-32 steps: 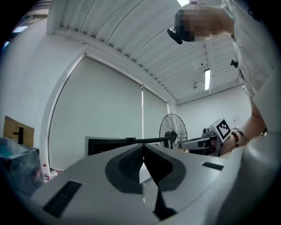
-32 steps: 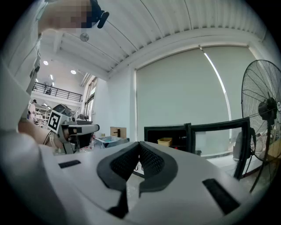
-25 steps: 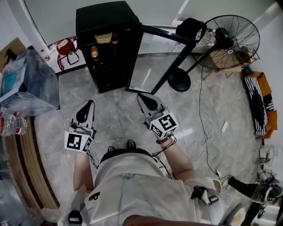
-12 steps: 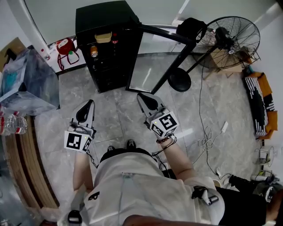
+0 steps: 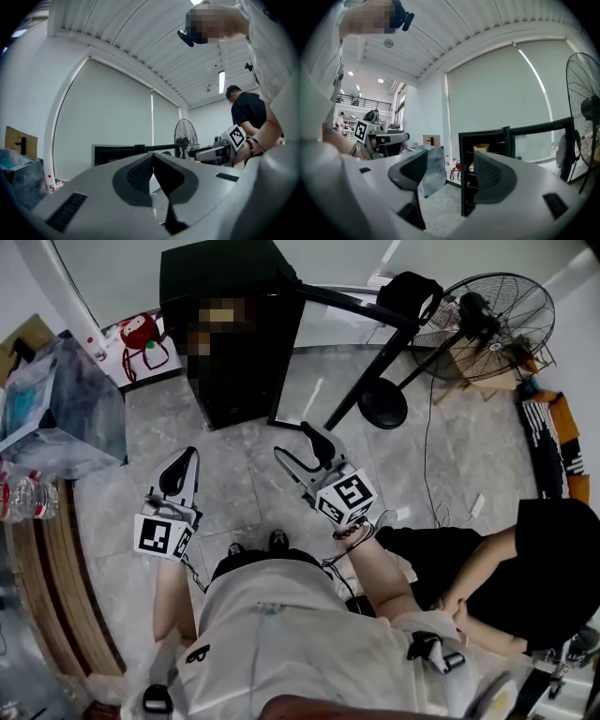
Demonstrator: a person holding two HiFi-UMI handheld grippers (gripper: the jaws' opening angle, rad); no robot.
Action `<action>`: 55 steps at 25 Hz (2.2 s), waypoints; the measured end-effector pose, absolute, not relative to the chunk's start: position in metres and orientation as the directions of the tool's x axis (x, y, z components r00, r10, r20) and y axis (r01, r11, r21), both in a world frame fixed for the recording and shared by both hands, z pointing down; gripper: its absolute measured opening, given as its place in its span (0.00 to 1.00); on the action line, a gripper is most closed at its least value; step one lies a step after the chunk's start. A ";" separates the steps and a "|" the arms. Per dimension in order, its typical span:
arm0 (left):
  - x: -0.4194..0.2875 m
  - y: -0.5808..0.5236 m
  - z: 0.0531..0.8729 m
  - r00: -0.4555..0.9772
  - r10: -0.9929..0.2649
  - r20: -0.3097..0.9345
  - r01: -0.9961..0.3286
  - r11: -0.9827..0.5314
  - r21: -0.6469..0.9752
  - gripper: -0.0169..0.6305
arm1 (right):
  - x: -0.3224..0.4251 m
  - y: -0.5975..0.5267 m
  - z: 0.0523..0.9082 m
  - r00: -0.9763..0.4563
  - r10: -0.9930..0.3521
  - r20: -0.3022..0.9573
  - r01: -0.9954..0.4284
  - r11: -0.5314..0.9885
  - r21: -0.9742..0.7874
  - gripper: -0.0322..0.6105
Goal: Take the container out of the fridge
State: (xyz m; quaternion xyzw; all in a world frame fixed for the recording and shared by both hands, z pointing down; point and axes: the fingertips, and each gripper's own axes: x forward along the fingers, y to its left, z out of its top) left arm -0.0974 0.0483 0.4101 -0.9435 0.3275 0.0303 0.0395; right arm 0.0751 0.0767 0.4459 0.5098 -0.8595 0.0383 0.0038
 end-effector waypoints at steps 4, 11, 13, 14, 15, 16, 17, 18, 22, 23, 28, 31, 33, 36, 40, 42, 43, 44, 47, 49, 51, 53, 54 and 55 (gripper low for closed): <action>-0.096 0.051 0.411 0.784 -0.616 -0.083 -0.620 -0.782 -0.056 0.04 | 0.078 0.080 0.446 -0.476 -0.878 0.048 -0.879 0.474 -0.059 0.51; -0.086 0.052 0.412 0.752 -0.652 -0.092 -0.658 -0.752 -0.047 0.04 | 0.096 0.082 0.452 -0.501 -0.864 0.058 -0.865 0.497 -0.071 0.51; -0.080 0.052 0.412 0.742 -0.664 -0.095 -0.669 -0.741 -0.047 0.04 | 0.103 0.080 0.452 -0.516 -0.855 0.057 -0.856 0.513 -0.069 0.51; -0.077 0.052 0.412 0.738 -0.668 -0.095 -0.674 -0.737 -0.054 0.04 | 0.108 0.079 0.452 -0.524 -0.850 0.055 -0.851 0.520 -0.067 0.51; -0.073 0.052 0.412 0.733 -0.674 -0.095 -0.680 -0.731 -0.061 0.04 | 0.112 0.077 0.451 -0.530 -0.846 0.053 -0.848 0.527 -0.065 0.51; -0.070 0.052 0.412 0.728 -0.679 -0.098 -0.685 -0.725 -0.067 0.04 | 0.116 0.075 0.451 -0.535 -0.843 0.051 -0.844 0.532 -0.063 0.51; -0.067 0.051 0.411 0.722 -0.684 -0.102 -0.691 -0.719 -0.070 0.04 | 0.120 0.072 0.451 -0.539 -0.841 0.049 -0.842 0.537 -0.061 0.51; -0.064 0.051 0.411 0.716 -0.690 -0.105 -0.697 -0.713 -0.070 0.04 | 0.123 0.069 0.451 -0.544 -0.838 0.048 -0.839 0.541 -0.062 0.51; -0.064 0.051 0.414 0.700 -0.708 -0.097 -0.714 -0.696 -0.075 0.04 | 0.123 0.065 0.453 -0.571 -0.820 0.042 -0.820 0.568 -0.066 0.51; -0.065 0.049 0.415 0.696 -0.712 -0.094 -0.718 -0.692 -0.076 0.04 | 0.124 0.062 0.452 -0.574 -0.818 0.039 -0.819 0.571 -0.061 0.51; -0.069 0.021 0.422 0.683 -0.725 -0.089 -0.730 -0.681 -0.063 0.04 | 0.127 0.037 0.453 -0.566 -0.824 0.031 -0.824 0.564 -0.065 0.51; -0.067 -0.008 0.427 0.692 -0.717 -0.081 -0.722 -0.689 -0.061 0.04 | 0.133 0.014 0.456 -0.550 -0.834 0.038 -0.835 0.547 -0.060 0.51; -0.063 -0.030 0.430 0.704 -0.706 -0.072 -0.710 -0.701 -0.062 0.04 | 0.142 -0.007 0.456 -0.528 -0.849 0.034 -0.849 0.525 -0.063 0.51; -0.058 -0.063 0.434 0.721 -0.691 -0.048 -0.693 -0.719 -0.056 0.04 | 0.147 -0.037 0.454 -0.504 -0.863 0.036 -0.862 0.500 -0.077 0.51; -0.050 -0.104 0.436 0.748 -0.663 -0.030 -0.664 -0.746 -0.048 0.04 | 0.149 -0.077 0.450 -0.484 -0.874 0.040 -0.874 0.481 -0.065 0.51; -0.049 -0.122 0.437 0.765 -0.643 -0.021 -0.644 -0.764 -0.051 0.04 | 0.149 -0.096 0.450 -0.469 -0.882 0.037 -0.882 0.466 -0.072 0.51; -0.050 -0.132 0.437 0.771 -0.636 -0.021 -0.636 -0.770 -0.051 0.04 | 0.148 -0.106 0.449 -0.462 -0.886 0.037 -0.886 0.459 -0.074 0.51; -0.052 -0.143 0.436 0.775 -0.632 -0.021 -0.632 -0.773 -0.049 0.04 | 0.146 -0.117 0.448 -0.455 -0.890 0.037 -0.889 0.452 -0.074 0.51; -0.059 -0.174 0.434 0.781 -0.624 -0.023 -0.624 -0.780 -0.042 0.04 | 0.142 -0.144 0.443 -0.445 -0.895 0.031 -0.894 0.442 -0.071 0.51; -0.061 -0.190 0.432 0.787 -0.616 -0.027 -0.617 -0.786 -0.041 0.04 | 0.139 -0.160 0.439 -0.438 -0.898 0.038 -0.898 0.435 -0.063 0.51; -0.065 -0.208 0.431 0.791 -0.611 -0.032 -0.612 -0.790 -0.038 0.04 | 0.135 -0.176 0.437 -0.431 -0.901 0.040 -0.902 0.429 -0.056 0.51; -0.069 -0.224 0.431 0.796 -0.604 -0.036 -0.605 -0.795 -0.035 0.04 | 0.132 -0.190 0.438 -0.425 -0.904 0.043 -0.905 0.423 -0.047 0.51; -0.070 -0.230 0.431 0.801 -0.597 -0.037 -0.598 -0.800 -0.036 0.04 | 0.131 -0.195 0.438 -0.420 -0.906 0.046 -0.907 0.419 -0.043 0.51; -0.071 -0.235 0.431 0.807 -0.589 -0.039 -0.590 -0.806 -0.038 0.04 | 0.130 -0.200 0.439 -0.415 -0.908 0.048 -0.910 0.414 -0.039 0.51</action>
